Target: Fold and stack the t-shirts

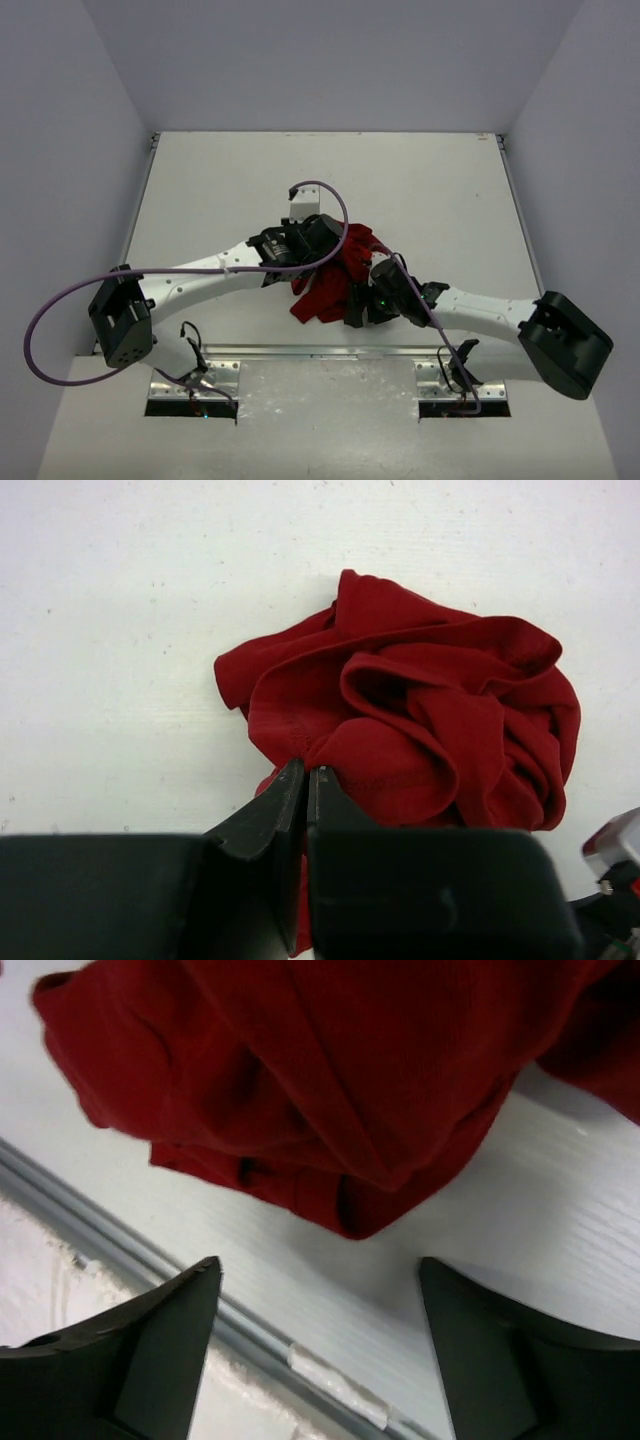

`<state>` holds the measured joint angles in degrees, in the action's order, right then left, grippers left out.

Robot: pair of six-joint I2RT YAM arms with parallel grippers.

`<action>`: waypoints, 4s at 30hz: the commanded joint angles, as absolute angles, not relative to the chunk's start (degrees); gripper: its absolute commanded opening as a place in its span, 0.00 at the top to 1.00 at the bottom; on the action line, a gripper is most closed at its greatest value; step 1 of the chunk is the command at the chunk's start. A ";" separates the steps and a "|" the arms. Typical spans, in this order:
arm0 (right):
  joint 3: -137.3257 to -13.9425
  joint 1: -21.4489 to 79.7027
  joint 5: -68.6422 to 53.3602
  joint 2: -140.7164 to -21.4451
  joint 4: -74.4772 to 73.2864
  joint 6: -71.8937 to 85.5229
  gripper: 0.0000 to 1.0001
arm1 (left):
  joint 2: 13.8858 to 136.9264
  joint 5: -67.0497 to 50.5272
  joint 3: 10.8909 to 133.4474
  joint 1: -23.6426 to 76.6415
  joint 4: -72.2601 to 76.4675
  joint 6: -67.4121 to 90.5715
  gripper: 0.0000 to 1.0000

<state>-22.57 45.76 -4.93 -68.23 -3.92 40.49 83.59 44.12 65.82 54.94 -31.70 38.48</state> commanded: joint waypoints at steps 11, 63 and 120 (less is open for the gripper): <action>-24.43 47.46 8.26 -80.95 8.01 46.67 0.73 | 78.84 45.00 64.51 54.05 -30.85 39.99 1.00; -28.13 6.59 0.70 -59.60 -21.72 33.22 0.04 | 57.83 46.41 43.33 41.57 -39.46 58.10 1.00; -28.55 -6.33 -14.85 -49.23 -23.28 28.65 0.99 | 56.87 39.20 45.26 41.57 -33.66 48.25 1.00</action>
